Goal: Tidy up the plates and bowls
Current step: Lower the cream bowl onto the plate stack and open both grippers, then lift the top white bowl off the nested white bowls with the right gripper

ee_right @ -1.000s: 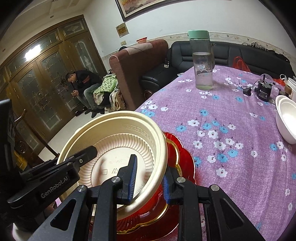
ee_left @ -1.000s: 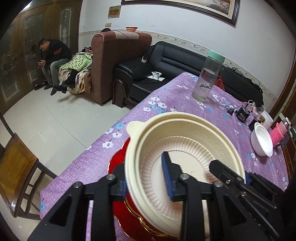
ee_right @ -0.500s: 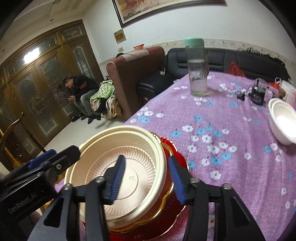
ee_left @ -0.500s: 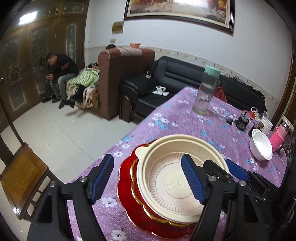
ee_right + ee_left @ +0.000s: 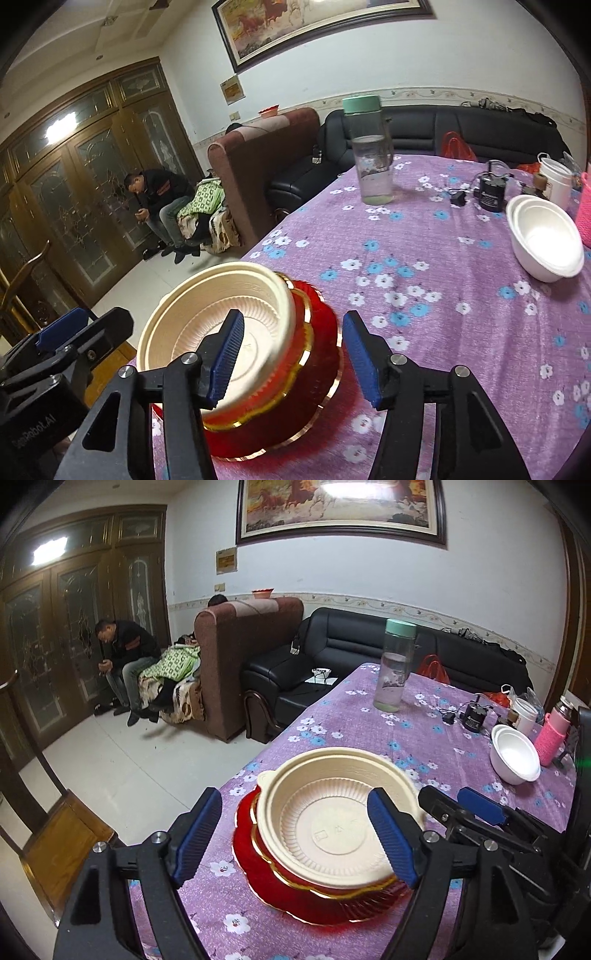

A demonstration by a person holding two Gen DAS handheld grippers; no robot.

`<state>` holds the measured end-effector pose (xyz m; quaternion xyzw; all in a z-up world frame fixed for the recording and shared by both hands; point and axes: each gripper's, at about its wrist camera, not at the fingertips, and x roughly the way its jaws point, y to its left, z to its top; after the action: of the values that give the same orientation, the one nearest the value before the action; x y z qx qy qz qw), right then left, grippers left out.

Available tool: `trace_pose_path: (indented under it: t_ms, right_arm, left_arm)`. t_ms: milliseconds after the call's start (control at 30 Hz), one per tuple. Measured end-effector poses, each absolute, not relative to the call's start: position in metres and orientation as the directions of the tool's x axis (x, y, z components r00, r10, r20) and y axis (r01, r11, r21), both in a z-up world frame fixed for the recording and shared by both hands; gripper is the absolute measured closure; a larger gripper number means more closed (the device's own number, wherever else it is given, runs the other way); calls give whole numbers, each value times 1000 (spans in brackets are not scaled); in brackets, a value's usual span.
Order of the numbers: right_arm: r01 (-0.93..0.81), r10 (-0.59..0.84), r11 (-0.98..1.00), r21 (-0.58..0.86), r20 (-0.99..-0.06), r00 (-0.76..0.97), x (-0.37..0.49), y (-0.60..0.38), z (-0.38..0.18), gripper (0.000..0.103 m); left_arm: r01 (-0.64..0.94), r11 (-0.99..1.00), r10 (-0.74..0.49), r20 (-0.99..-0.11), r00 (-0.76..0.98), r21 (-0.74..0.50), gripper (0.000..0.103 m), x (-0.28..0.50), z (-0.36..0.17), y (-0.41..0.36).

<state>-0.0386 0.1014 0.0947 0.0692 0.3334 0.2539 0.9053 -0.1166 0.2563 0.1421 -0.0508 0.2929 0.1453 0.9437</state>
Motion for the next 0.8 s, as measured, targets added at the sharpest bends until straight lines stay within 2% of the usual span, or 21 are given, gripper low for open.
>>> trace_pose_path:
  t_ms: [467, 633, 800]
  right_arm:
    - [-276, 437, 895, 351, -564, 701, -43, 0, 88, 39]
    - [-203, 389, 910, 363, -573, 721, -38, -43, 80, 38]
    - [-130, 358, 911, 391, -595, 720, -29, -81, 68, 37]
  left_arm:
    - [-178, 979, 201, -540, 817, 95, 16, -124, 153, 170]
    - [-100, 988, 150, -558, 816, 120, 16, -117, 146, 137]
    - [-18, 996, 65, -607, 792, 82, 16, -101, 136, 109]
